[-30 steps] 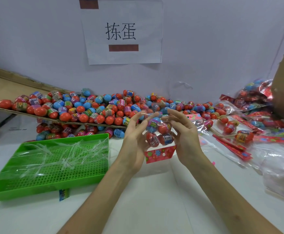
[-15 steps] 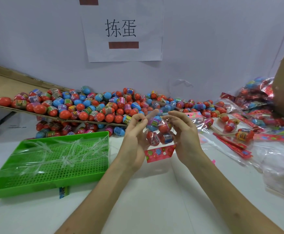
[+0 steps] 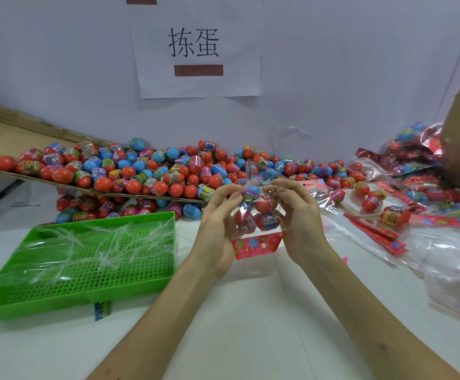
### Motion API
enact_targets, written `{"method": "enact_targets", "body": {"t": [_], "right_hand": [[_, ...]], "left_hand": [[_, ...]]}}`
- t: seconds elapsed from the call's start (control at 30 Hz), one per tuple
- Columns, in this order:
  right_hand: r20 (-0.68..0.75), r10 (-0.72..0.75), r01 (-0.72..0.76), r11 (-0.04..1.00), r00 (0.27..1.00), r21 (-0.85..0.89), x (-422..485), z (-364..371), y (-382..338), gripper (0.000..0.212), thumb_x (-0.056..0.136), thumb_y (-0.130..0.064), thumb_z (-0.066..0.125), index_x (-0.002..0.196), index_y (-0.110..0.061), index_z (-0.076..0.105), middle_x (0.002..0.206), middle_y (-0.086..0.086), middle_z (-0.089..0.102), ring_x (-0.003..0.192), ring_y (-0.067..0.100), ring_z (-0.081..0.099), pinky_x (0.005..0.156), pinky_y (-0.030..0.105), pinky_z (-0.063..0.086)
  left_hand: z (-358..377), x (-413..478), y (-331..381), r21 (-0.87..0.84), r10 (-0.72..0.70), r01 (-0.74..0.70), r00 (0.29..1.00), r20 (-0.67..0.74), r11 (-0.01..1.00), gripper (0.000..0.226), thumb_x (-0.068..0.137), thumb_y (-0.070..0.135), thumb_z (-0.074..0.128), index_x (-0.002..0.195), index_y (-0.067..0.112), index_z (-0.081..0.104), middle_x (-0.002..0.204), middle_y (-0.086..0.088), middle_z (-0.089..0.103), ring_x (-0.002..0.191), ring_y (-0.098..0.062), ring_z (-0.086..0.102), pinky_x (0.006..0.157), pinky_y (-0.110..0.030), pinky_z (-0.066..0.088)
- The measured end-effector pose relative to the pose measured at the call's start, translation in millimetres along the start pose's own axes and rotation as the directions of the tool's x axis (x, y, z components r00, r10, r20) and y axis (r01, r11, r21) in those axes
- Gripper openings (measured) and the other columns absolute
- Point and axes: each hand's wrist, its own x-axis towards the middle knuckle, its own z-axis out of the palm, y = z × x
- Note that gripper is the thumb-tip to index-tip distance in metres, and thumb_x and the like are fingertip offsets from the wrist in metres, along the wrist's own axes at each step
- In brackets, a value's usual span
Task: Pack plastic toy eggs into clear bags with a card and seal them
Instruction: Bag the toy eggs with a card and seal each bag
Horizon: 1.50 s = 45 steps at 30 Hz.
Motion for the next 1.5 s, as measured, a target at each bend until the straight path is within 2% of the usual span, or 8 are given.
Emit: {"method": "enact_targets", "body": {"t": [0.23, 0.37, 0.6, 0.77, 1.0, 1.17, 1.27, 1.5], "right_hand": [[0.006, -0.01, 0.01, 1.0, 1.0, -0.017, 0.9, -0.7, 1.1, 0.021, 0.1, -0.006, 0.056, 0.091, -0.018, 0.072, 0.087, -0.005, 0.077, 0.09, 0.008, 0.073, 0.075, 0.028, 0.057], [0.015, -0.009, 0.009, 1.0, 1.0, -0.001, 0.9, -0.6, 0.6, 0.022, 0.099, -0.004, 0.055, 0.091, -0.017, 0.071, 0.086, -0.005, 0.077, 0.089, 0.008, 0.073, 0.072, 0.026, 0.06], [0.018, 0.024, -0.026, 0.996, 1.0, 0.085, -1.6, 1.3, -3.1, 0.041, 0.098, -0.002, 0.048, 0.069, -0.021, 0.07, 0.087, -0.002, 0.074, 0.099, 0.018, 0.066, 0.092, 0.046, 0.052], [0.016, 0.094, -0.095, 0.985, 0.995, 0.14, 0.3, 2.4, -2.4, 0.033, 0.098, -0.006, 0.049, 0.072, -0.018, 0.067, 0.086, -0.001, 0.071, 0.099, 0.019, 0.064, 0.083, 0.038, 0.055], [0.065, 0.075, -0.084, 0.985, 0.995, 0.15, 0.5, 0.6, -5.3, 0.03, 0.098, -0.002, 0.051, 0.079, -0.017, 0.069, 0.082, -0.003, 0.072, 0.083, 0.009, 0.071, 0.062, 0.022, 0.058], [0.152, 0.064, -0.096, 0.973, 0.986, 0.212, -1.0, -0.1, -6.5, 0.05, 0.097, 0.004, 0.043, 0.06, -0.019, 0.068, 0.086, 0.003, 0.071, 0.086, 0.016, 0.072, 0.065, 0.026, 0.058], [0.189, 0.069, -0.113, 0.966, 0.979, 0.231, -2.5, 1.0, -7.0, 0.048, 0.09, 0.009, 0.042, 0.058, -0.018, 0.064, 0.097, 0.011, 0.068, 0.095, 0.023, 0.068, 0.071, 0.031, 0.059], [0.281, 0.063, -0.141, 0.953, 0.958, 0.268, -3.9, -0.7, -10.4, 0.033, 0.085, 0.005, 0.046, 0.062, -0.015, 0.06, 0.089, 0.007, 0.066, 0.088, 0.019, 0.071, 0.07, 0.031, 0.06]], "left_hand": [[0.9, -0.3, 1.3, -0.002, 0.006, -0.007, 0.999, -0.047, 1.0, 0.021, 0.097, 0.009, 0.061, 0.106, 0.024, 0.072, 0.106, -0.001, 0.078, 0.091, -0.018, 0.076, 0.069, -0.032, 0.063], [3.7, -2.1, 2.1, -0.039, -0.002, 0.0, 0.999, -0.042, 0.999, 0.015, 0.088, 0.017, 0.067, 0.091, 0.027, 0.077, 0.106, -0.005, 0.078, 0.09, -0.022, 0.077, 0.067, -0.033, 0.062], [4.9, -5.1, 1.0, -0.115, -0.069, 0.073, 0.997, 0.038, 0.991, 0.006, 0.086, 0.025, 0.066, 0.087, 0.03, 0.07, 0.115, -0.008, 0.075, 0.095, -0.026, 0.075, 0.08, -0.042, 0.061], [0.6, -7.4, 3.8, -0.158, -0.091, 0.116, 0.983, 0.158, 0.98, 0.005, 0.094, 0.021, 0.056, 0.091, 0.024, 0.057, 0.14, -0.012, 0.065, 0.11, -0.03, 0.073, 0.078, -0.042, 0.062], [-1.0, -7.7, 6.4, -0.169, -0.114, 0.161, 0.959, 0.259, 0.972, 0.012, 0.1, 0.02, 0.049, 0.089, 0.021, 0.054, 0.139, -0.015, 0.064, 0.117, -0.033, 0.069, 0.088, -0.048, 0.06], [-1.7, -7.4, 6.4, -0.195, -0.143, 0.193, 0.958, 0.247, 0.961, 0.02, 0.099, 0.017, 0.045, 0.083, 0.022, 0.057, 0.136, -0.014, 0.067, 0.122, -0.03, 0.067, 0.094, -0.046, 0.058], [-0.3, -8.8, 8.0, -0.233, -0.154, 0.217, 0.953, 0.261, 0.948, 0.018, 0.095, 0.017, 0.046, 0.081, 0.02, 0.057, 0.136, -0.016, 0.066, 0.124, -0.031, 0.066, 0.101, -0.048, 0.055], [2.7, -11.1, 9.6, -0.238, -0.173, 0.227, 0.958, 0.227, 0.944, 0.021, 0.095, 0.018, 0.041, 0.078, 0.018, 0.055, 0.132, -0.018, 0.062, 0.121, -0.033, 0.058, 0.095, -0.044, 0.05]]}}
